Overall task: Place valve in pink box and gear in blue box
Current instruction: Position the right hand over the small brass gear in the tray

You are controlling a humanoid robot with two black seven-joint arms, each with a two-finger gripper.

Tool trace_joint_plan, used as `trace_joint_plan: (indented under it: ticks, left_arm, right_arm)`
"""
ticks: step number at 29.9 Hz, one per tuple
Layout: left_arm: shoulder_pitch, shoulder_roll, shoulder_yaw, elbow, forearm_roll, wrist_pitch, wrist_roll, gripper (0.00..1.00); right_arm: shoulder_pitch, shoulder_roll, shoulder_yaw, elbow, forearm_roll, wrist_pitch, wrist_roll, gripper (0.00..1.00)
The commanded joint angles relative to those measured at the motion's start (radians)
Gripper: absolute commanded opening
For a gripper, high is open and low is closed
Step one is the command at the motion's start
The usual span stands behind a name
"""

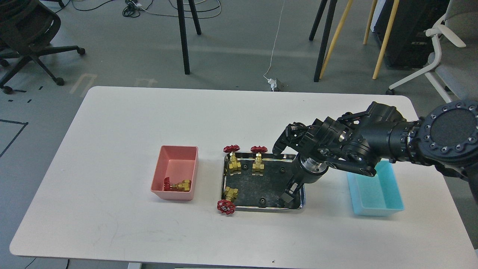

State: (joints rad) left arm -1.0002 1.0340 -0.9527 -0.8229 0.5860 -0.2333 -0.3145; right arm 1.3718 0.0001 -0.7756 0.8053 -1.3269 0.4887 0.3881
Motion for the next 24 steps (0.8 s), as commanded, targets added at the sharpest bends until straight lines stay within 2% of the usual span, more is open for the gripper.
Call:
trace_joint_plan:
  ticks: [1, 11, 24]
  left_arm:
    - [0.000, 0.000, -0.001, 0.008, 0.000, -0.001, -0.001, 0.99]
    - [-0.012, 0.000, 0.000, 0.010, 0.000, -0.001, -0.001, 0.99]
    - [-0.012, 0.000, 0.000, 0.033, 0.000, -0.003, 0.000, 0.99]
  right_arm:
    - [-0.005, 0.000, -0.002, -0.018, -0.002, 0.000, 0.000, 0.66]
    - [-0.011, 0.000, -0.033, -0.023, 0.000, 0.000, 0.001, 0.64]
    - [-0.003, 0.000, -0.027, -0.017, 0.015, 0.000, 0.026, 0.64]
